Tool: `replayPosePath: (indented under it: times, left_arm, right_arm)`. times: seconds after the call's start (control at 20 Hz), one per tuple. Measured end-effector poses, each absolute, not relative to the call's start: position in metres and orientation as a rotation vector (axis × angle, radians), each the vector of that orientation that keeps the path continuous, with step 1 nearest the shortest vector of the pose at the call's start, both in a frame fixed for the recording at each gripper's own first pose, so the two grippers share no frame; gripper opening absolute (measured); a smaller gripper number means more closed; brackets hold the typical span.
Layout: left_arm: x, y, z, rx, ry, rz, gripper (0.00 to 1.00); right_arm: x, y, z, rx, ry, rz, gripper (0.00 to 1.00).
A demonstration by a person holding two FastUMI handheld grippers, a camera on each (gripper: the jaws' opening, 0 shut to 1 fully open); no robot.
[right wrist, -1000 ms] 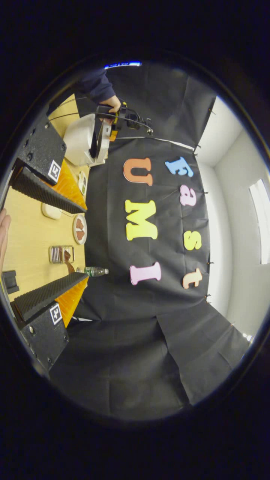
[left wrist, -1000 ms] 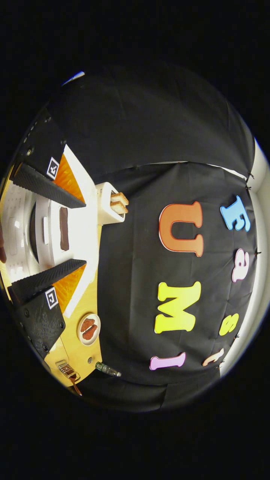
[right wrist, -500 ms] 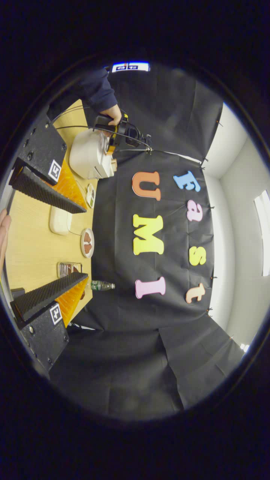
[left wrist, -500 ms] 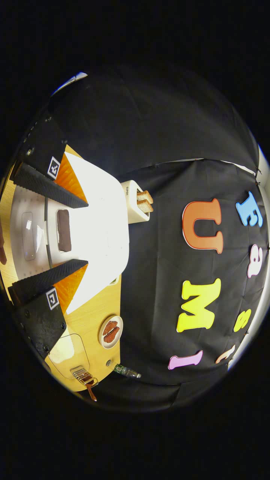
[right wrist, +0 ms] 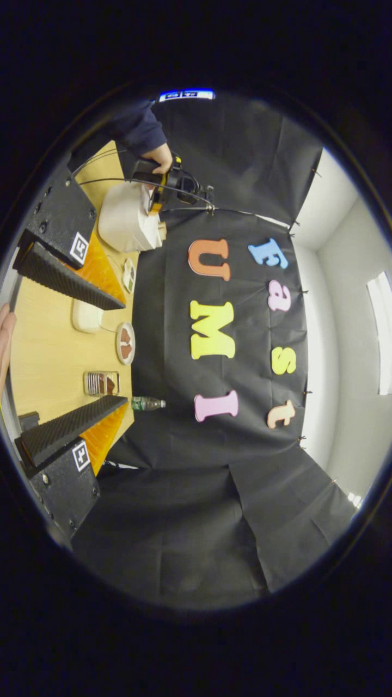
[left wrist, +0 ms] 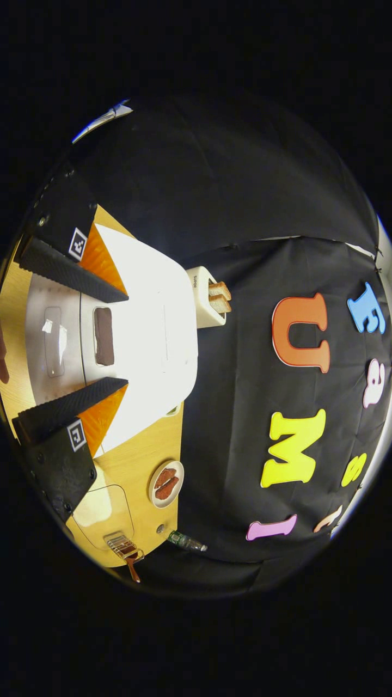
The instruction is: Close the left gripper, press the button to open the rice cooker; take a wooden spoon from the chopstick holder with the right hand, scoop a spoonful of rice and pour it into the rice cooker, then put the wooden spoon back into the chopstick holder.
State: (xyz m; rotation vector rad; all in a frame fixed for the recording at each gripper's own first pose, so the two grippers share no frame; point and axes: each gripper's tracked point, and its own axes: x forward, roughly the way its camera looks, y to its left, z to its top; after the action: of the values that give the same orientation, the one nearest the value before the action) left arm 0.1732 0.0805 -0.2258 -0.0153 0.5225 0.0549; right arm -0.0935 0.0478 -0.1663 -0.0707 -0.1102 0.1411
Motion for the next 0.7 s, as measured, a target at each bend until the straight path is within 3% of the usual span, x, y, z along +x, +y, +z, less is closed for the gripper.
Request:
replayPosePath:
  times: [0.7]
  left_arm:
    - [0.172,0.081,-0.223,-0.02,0.411,0.093,0.9]
  right_arm:
    - [-0.087,0.032,-0.164,-0.059,-0.126,0.097,0.97]
